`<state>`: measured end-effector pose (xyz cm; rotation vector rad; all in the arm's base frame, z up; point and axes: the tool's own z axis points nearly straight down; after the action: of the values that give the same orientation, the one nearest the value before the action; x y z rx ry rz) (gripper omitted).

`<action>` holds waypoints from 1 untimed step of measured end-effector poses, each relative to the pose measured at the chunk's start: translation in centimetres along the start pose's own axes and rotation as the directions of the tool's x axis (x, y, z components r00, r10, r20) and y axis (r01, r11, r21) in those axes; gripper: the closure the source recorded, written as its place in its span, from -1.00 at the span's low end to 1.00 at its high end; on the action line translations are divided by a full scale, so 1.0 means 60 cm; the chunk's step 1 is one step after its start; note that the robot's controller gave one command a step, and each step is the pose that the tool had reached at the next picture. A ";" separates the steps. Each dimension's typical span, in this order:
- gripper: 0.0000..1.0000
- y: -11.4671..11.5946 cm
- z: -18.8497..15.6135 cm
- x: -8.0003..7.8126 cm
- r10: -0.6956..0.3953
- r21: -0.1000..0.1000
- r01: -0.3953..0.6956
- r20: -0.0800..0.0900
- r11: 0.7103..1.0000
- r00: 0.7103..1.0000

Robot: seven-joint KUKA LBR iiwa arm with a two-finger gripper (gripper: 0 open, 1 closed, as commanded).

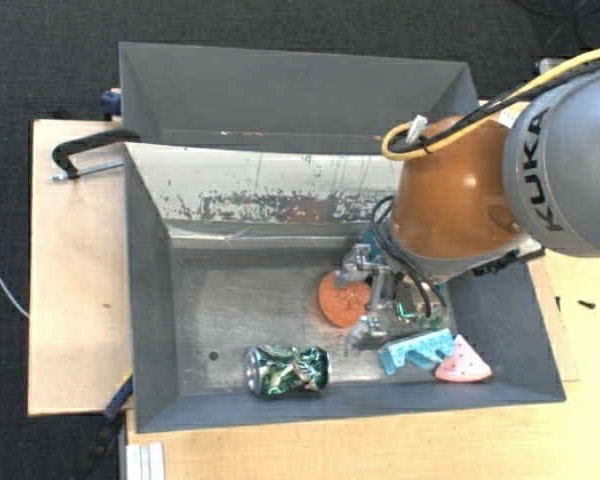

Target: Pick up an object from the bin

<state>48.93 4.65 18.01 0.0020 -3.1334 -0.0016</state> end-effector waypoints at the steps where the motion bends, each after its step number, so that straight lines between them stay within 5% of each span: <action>1: -1.00 0.000 -0.007 -0.003 0.001 0.000 -0.001 0.009 1.000 1.000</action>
Offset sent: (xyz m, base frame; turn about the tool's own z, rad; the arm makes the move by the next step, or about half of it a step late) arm 0.0421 -0.0634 -0.0775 -0.3933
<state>49.12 4.63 18.40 0.0007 -3.1421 -0.0023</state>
